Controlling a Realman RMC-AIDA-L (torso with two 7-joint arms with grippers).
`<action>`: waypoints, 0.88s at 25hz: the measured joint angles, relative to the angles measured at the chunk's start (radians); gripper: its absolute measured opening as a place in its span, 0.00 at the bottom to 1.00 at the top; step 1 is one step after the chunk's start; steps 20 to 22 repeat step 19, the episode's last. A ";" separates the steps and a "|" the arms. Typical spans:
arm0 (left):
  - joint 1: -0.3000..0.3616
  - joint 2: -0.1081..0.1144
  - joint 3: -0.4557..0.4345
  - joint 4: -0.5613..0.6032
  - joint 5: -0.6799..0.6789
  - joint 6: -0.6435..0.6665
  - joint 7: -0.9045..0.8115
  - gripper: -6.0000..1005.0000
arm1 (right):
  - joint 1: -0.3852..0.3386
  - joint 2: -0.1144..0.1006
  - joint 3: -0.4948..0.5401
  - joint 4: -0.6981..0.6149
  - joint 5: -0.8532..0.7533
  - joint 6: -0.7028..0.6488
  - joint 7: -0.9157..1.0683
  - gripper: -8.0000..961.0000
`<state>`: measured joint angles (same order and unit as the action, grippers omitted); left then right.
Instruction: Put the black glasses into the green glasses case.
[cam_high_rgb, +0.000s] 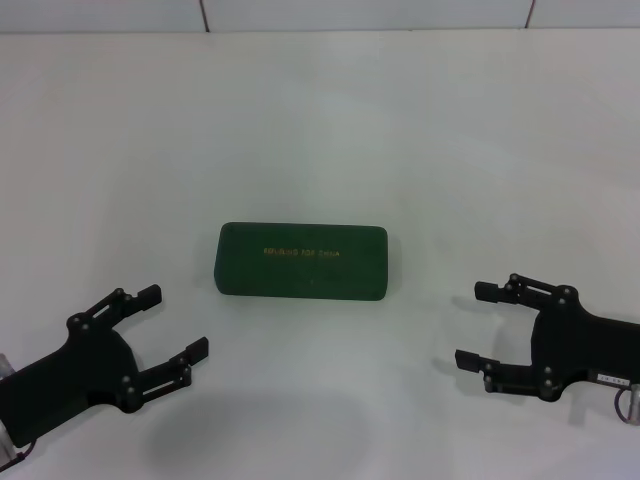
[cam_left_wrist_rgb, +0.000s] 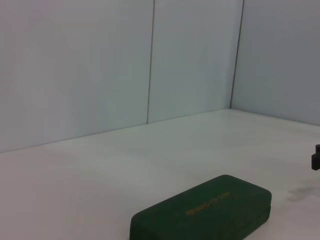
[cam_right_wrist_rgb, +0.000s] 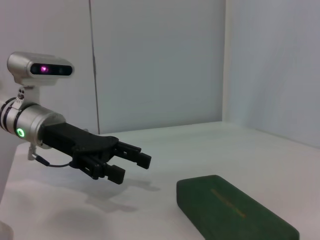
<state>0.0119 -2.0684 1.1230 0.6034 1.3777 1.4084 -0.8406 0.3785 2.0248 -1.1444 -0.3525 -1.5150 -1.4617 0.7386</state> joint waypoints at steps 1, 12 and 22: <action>0.000 0.000 0.000 0.000 0.000 0.000 0.000 0.88 | 0.000 0.000 0.000 0.000 0.000 0.000 0.000 0.83; 0.000 -0.003 -0.032 -0.001 0.001 0.015 0.000 0.88 | 0.010 0.001 0.000 0.001 0.001 -0.010 0.004 0.83; 0.000 0.001 -0.034 -0.001 -0.001 0.015 0.000 0.88 | 0.011 0.002 -0.001 0.000 0.001 -0.010 0.004 0.83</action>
